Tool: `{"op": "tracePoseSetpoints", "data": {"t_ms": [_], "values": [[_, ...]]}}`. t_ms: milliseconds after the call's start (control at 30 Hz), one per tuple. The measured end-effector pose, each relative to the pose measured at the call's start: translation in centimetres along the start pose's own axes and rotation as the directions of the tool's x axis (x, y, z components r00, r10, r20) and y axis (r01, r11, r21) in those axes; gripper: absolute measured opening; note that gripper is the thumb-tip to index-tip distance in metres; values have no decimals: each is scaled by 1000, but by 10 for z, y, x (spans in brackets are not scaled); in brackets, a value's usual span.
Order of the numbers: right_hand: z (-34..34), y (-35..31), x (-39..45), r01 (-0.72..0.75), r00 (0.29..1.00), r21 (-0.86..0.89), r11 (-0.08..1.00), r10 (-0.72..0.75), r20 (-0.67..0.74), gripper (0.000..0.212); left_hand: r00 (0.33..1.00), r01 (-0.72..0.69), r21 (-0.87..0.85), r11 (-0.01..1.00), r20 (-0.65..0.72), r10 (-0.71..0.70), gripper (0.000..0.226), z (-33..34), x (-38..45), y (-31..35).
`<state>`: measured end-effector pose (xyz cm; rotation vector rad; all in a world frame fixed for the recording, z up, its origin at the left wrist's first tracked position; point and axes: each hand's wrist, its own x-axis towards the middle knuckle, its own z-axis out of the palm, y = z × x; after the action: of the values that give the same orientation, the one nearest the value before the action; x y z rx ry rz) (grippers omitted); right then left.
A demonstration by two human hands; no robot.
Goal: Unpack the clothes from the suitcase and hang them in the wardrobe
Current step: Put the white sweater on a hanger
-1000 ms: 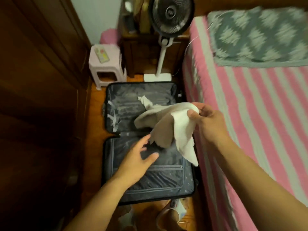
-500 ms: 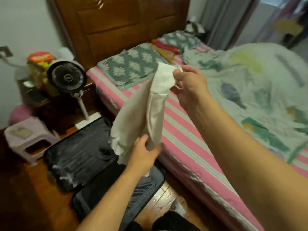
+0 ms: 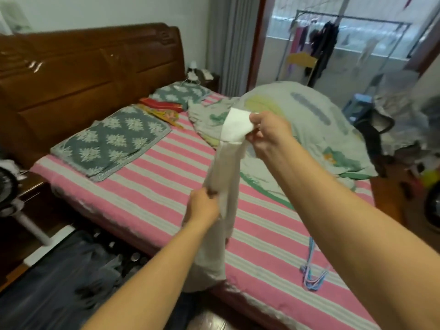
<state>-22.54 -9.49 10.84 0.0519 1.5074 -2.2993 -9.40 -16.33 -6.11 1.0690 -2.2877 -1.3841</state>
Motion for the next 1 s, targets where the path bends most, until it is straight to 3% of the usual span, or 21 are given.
{"op": "tracePoseSetpoints", "data": {"t_ms": [67, 133, 233, 333, 400, 467, 533, 600, 667, 700, 767, 833, 900, 967, 1000], "values": [[-45, -15, 36, -47, 997, -14, 999, 46, -62, 22, 987, 93, -68, 993, -122, -101, 25, 19, 30, 7], [-95, -26, 74, -130, 983, -37, 991, 124, -134, 18, 974, 147, -154, 977, -150, -170, 25, 22, 67, 17], [-163, -27, 121, -226, 964, -44, 973, 217, -152, 28, 995, 80, -223, 972, -37, -90, 26, 21, 112, 50], [-206, -10, 151, -217, 974, -342, 914, 177, -144, 39, 970, -36, -182, 983, 231, 78, 28, 19, 136, 91], [-215, 5, 157, -47, 995, -633, 773, 93, 40, 51, 866, -178, 24, 984, 479, 145, 27, 21, 145, 112], [-203, 16, 151, 233, 927, -785, 574, 113, 358, 73, 732, -332, 162, 929, 666, 145, 24, 31, 150, 130], [-175, 25, 136, 411, 798, -776, 478, 223, 560, 83, 652, -362, 104, 926, 738, 172, 17, 44, 151, 140], [-160, 37, 134, 462, 766, -733, 499, 192, 614, 56, 635, -266, -73, 961, 737, 231, 12, 53, 150, 141], [-152, 43, 138, 430, 843, -726, 537, 49, 535, 9, 647, -169, -235, 957, 706, 288, 22, 60, 150, 121], [-154, 46, 143, 388, 891, -731, 562, -23, 454, 11, 645, -139, -270, 953, 705, 294, 36, 67, 149, 101], [-158, 44, 147, 300, 945, -704, 643, -103, 309, 26, 658, -167, -115, 979, 727, 197, 54, 83, 132, 54], [-164, 32, 146, 277, 959, -685, 674, -151, 239, 26, 683, -280, 148, 949, 725, 89, 42, 101, 121, 5], [-176, 15, 146, 279, 959, -679, 679, -230, 164, 23, 726, -269, 314, 911, 688, -23, 18, 96, 127, -30], [-202, -7, 153, 246, 956, -674, 697, -289, 50, 19, 795, -251, 368, 895, 605, -25, 38, 70, 146, -33], [-219, -18, 157, 196, 960, -670, 716, -279, -17, 19, 821, -223, 303, 926, 571, 11, 42, 54, 155, -23]]}}
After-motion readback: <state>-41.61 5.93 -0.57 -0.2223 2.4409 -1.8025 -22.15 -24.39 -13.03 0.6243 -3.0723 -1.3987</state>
